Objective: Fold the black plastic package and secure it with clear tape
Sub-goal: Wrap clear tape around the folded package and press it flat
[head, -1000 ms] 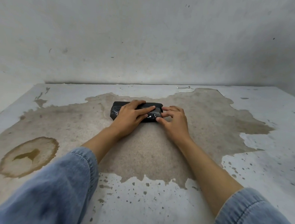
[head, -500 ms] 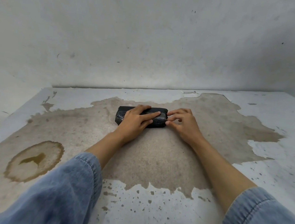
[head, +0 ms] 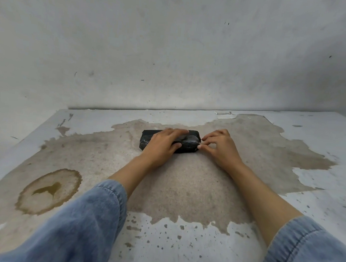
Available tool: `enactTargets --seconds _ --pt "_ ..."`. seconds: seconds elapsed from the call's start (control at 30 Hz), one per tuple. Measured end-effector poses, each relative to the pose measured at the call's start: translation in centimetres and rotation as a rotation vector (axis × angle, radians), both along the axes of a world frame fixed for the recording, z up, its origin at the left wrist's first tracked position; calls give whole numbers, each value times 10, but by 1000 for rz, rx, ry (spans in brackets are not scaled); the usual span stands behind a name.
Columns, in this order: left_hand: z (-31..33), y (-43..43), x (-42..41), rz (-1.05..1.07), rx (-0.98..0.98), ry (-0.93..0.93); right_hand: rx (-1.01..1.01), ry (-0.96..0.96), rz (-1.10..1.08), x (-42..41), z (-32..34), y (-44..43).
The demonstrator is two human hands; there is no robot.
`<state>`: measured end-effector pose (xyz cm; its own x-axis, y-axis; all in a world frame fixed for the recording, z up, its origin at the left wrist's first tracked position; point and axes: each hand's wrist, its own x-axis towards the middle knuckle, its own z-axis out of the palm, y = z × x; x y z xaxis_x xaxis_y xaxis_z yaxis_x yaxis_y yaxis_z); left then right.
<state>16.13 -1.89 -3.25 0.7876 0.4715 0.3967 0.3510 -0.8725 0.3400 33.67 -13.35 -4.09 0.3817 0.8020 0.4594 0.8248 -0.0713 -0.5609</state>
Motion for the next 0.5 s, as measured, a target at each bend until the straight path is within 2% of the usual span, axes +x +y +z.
enactTargets --seconds 0.1,0.2,0.27,0.4,0.5 --pt "7 -4 -1 50 -132 -16 35 13 -25 -4 6 -7" --pt "5 -2 -5 34 -199 -92 83 -32 48 -16 13 -6" --pt "3 -1 -12 42 -145 -148 67 -80 84 -23 13 1" --pt "-3 8 -35 102 90 -170 -2 -119 111 -30 8 13" --pt "-10 14 -53 106 117 -134 4 -113 109 -32 7 18"
